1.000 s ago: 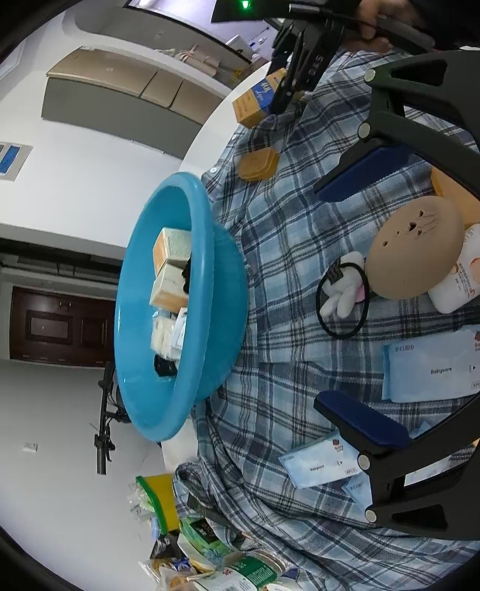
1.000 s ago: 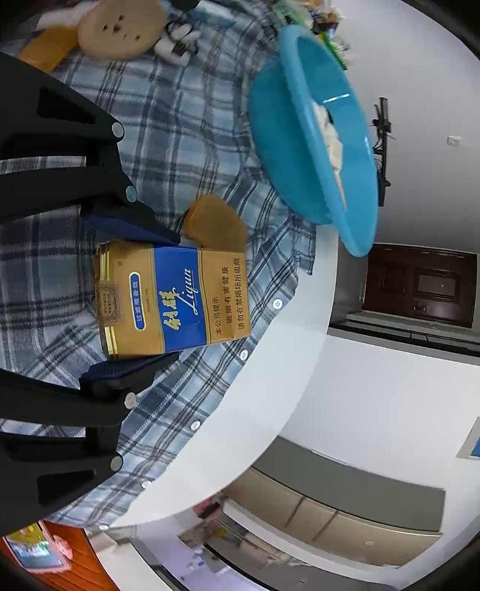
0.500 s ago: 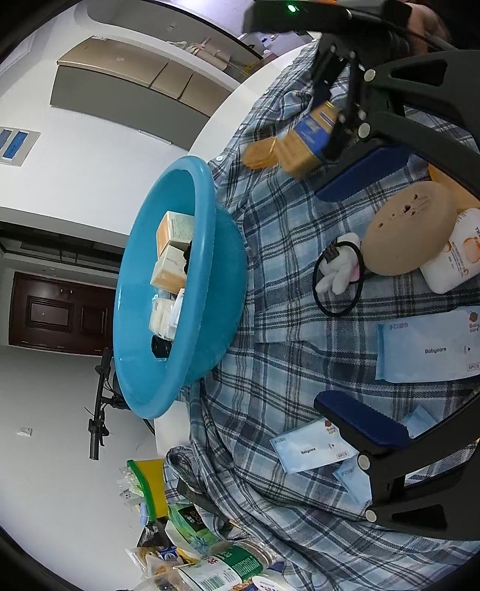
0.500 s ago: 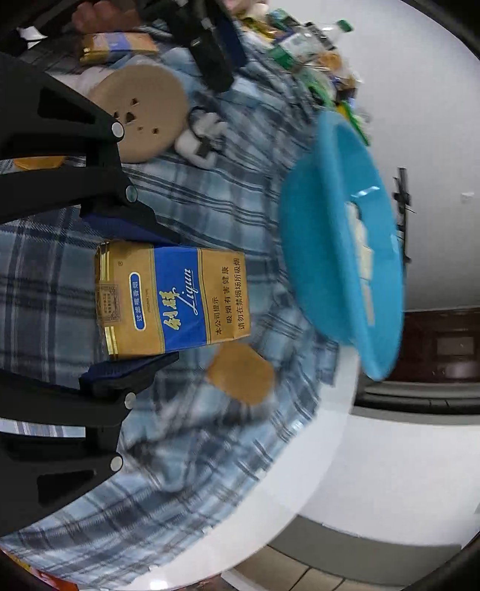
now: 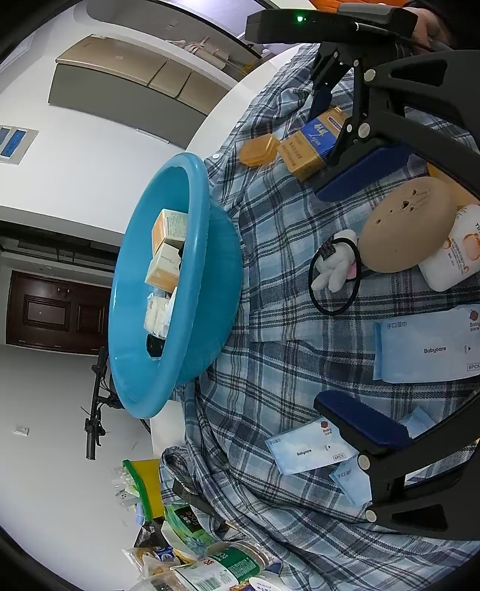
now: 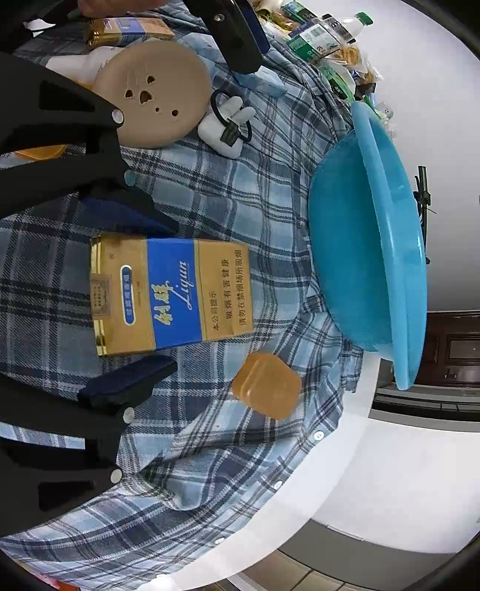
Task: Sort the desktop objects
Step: 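Grasp the white glove with black cord with the left tool while the right tool holds the Liqun box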
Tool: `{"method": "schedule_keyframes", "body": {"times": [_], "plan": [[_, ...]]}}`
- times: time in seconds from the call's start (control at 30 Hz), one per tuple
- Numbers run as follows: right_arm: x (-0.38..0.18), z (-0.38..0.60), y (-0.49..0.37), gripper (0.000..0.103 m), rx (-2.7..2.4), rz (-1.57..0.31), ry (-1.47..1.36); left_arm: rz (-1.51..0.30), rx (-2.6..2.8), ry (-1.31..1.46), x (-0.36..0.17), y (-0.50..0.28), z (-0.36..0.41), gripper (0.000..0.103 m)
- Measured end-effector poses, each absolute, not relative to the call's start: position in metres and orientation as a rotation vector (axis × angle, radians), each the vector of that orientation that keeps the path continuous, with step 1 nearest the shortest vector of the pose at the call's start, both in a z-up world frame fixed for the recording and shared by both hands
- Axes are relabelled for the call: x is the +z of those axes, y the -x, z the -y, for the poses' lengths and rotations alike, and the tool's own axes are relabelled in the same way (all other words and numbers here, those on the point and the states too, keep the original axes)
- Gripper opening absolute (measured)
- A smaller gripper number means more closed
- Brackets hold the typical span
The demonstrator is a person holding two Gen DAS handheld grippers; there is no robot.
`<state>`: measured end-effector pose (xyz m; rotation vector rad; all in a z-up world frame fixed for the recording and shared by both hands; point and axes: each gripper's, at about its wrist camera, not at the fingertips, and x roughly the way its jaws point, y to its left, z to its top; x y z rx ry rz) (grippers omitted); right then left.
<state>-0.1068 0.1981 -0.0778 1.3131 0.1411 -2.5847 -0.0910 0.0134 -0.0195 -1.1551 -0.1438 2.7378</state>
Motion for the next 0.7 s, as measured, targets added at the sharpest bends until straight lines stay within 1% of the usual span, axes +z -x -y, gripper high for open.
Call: {"method": "schedule_keyframes", "body": {"times": [0.13,0.17,0.2,0.23,0.4,0.57,0.63,0.7], "plan": [[-0.078,-0.194,0.107,0.066,-2.575,-0.152,-1.302,0.14,2.742,1.161,-0.02,0.091,-0.012,0.103],[-0.079,-0.194,0.107,0.063,-2.576,-0.156,-1.299,0.139,2.743,1.164,-0.021,0.091,-0.012,0.103],[-0.079,-0.194,0.107,0.056,-2.581,-0.154,-1.298,0.139,2.743,1.166,-0.021,0.091,-0.011,0.103],[-0.079,-0.195,0.106,0.053,-2.587,-0.145,-1.298,0.138,2.743,1.168,-0.021,0.09,-0.011,0.103],[-0.067,-0.207,0.106,0.053,-2.613,-0.069,-1.265,0.117,2.736,1.189,-0.024,0.091,-0.012,0.103],[-0.061,-0.216,0.108,0.053,-2.634,-0.038,-1.254,0.107,2.635,1.224,-0.025,0.098,-0.021,0.103],[-0.06,-0.216,0.108,0.053,-2.632,-0.027,-1.257,0.073,2.608,1.233,-0.025,0.102,-0.028,0.103],[-0.061,-0.217,0.108,0.053,-2.627,-0.02,-1.26,-0.004,2.593,1.247,-0.026,0.106,-0.037,0.103]]}}
